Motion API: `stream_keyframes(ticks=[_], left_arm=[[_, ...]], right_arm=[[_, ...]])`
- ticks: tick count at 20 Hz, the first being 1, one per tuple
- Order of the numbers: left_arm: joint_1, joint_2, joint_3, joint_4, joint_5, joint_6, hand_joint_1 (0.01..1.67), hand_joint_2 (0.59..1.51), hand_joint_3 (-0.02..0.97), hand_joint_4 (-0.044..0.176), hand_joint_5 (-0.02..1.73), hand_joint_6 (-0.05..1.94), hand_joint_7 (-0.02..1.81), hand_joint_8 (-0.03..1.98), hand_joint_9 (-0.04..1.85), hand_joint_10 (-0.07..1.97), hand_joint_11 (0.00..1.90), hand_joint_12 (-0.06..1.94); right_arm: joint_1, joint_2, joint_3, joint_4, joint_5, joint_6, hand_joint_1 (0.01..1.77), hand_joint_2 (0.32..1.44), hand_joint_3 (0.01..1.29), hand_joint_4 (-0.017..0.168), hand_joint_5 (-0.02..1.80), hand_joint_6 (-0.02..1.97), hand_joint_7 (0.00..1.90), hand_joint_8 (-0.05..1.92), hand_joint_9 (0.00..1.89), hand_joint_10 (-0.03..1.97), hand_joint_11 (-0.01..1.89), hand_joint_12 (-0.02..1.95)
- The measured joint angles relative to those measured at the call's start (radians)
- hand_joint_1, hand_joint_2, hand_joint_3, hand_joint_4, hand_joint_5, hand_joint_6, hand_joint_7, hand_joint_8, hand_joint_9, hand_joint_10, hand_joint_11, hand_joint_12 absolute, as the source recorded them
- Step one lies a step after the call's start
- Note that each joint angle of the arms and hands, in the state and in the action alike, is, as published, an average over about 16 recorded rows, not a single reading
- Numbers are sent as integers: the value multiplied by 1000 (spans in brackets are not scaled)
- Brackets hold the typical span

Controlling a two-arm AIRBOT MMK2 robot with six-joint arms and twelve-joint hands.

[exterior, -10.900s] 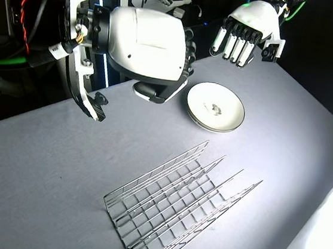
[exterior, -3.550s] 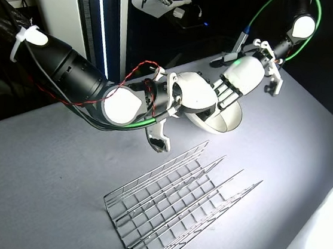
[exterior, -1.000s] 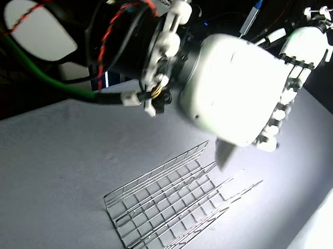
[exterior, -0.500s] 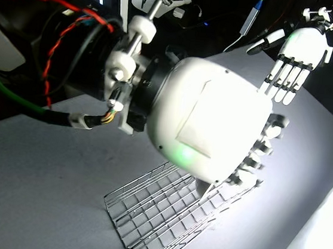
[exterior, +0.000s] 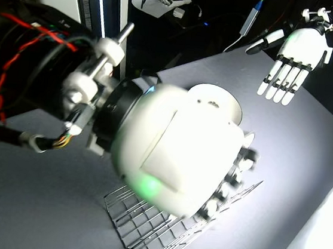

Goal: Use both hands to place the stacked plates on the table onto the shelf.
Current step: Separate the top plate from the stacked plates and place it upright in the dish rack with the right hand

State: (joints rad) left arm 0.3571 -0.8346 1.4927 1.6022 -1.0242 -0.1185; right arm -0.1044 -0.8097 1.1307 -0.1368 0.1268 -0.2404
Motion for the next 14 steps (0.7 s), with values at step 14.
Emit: stream_keyframes(ticks=[14], left_arm=[[89,-29,3,17,-27,6,23,914,11,2,20,19,19,-5,19,9,17,8]], right_arm=[[-165,13,29,-90,83,3,1308,1039,13,-10,879,1020,990,757,1007,1082,1079,1076]])
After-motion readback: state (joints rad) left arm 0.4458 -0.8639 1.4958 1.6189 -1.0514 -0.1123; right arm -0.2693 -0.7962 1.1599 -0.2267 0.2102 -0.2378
